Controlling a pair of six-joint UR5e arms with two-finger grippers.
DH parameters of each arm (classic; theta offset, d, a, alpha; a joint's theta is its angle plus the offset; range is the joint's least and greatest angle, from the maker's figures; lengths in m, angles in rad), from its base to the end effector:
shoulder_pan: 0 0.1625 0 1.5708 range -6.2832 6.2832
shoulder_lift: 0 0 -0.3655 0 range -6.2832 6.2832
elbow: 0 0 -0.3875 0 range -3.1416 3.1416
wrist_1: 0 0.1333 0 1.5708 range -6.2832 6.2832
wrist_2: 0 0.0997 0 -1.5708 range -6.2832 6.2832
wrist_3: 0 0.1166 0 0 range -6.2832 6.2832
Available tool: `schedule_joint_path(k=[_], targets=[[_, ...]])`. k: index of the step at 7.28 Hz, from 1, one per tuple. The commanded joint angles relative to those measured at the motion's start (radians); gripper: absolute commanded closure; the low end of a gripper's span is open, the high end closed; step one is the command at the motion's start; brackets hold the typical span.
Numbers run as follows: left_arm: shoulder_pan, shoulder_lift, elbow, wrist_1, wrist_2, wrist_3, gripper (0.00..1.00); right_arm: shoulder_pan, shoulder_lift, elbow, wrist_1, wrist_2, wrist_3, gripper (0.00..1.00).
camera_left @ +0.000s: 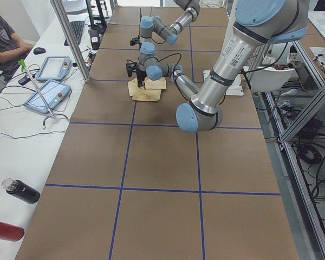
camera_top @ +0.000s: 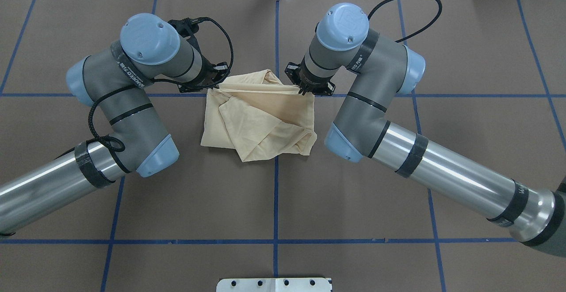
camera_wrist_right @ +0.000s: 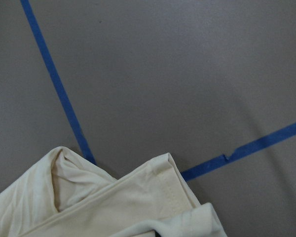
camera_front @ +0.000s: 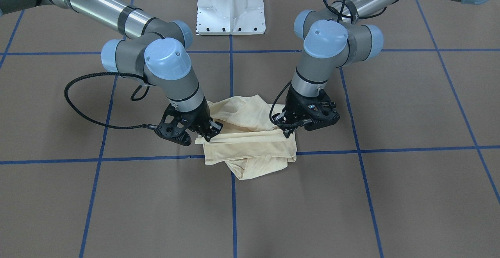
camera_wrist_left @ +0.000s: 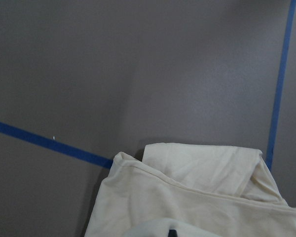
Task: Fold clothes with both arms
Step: 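Lay the folded edge on the far end and open both grippers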
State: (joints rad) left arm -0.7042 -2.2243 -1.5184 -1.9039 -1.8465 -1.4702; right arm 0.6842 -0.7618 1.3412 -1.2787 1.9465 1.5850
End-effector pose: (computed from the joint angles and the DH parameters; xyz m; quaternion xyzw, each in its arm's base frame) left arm 0.4611 -0.5249 0.2201 0.0618 0.4585 -0.2038 0.8628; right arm -0.5131 -0.5353 0.1961 -0.0236 -0.4473 0.2306 0.8638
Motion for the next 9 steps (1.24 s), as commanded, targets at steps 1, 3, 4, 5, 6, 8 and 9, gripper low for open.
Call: schedule_joint_path(k=[1, 3, 4, 5, 6, 8, 9], targets=[[-0.001, -0.006, 0.065, -0.081, 0.001, -0.001, 1.00, 0.021, 0.042, -0.056, 0.021, -0.003, 0.000, 1.00], [-0.003, -0.037, 0.112, -0.112, 0.003, 0.001, 1.00, 0.028, 0.048, -0.089, 0.099, -0.006, 0.001, 1.00], [-0.005, -0.040, 0.113, -0.115, 0.004, -0.001, 1.00, 0.029, 0.064, -0.111, 0.099, -0.006, 0.001, 1.00], [-0.011, -0.040, 0.113, -0.128, 0.006, 0.001, 1.00, 0.029, 0.071, -0.125, 0.101, -0.007, 0.001, 1.00], [-0.015, -0.040, 0.113, -0.129, 0.006, 0.002, 1.00, 0.029, 0.073, -0.126, 0.101, -0.007, 0.001, 1.00], [-0.024, -0.040, 0.113, -0.127, 0.006, 0.001, 1.00, 0.034, 0.073, -0.128, 0.101, -0.006, 0.003, 0.36], [-0.034, -0.040, 0.113, -0.127, 0.006, -0.001, 0.64, 0.040, 0.073, -0.128, 0.101, -0.006, 0.006, 0.01]])
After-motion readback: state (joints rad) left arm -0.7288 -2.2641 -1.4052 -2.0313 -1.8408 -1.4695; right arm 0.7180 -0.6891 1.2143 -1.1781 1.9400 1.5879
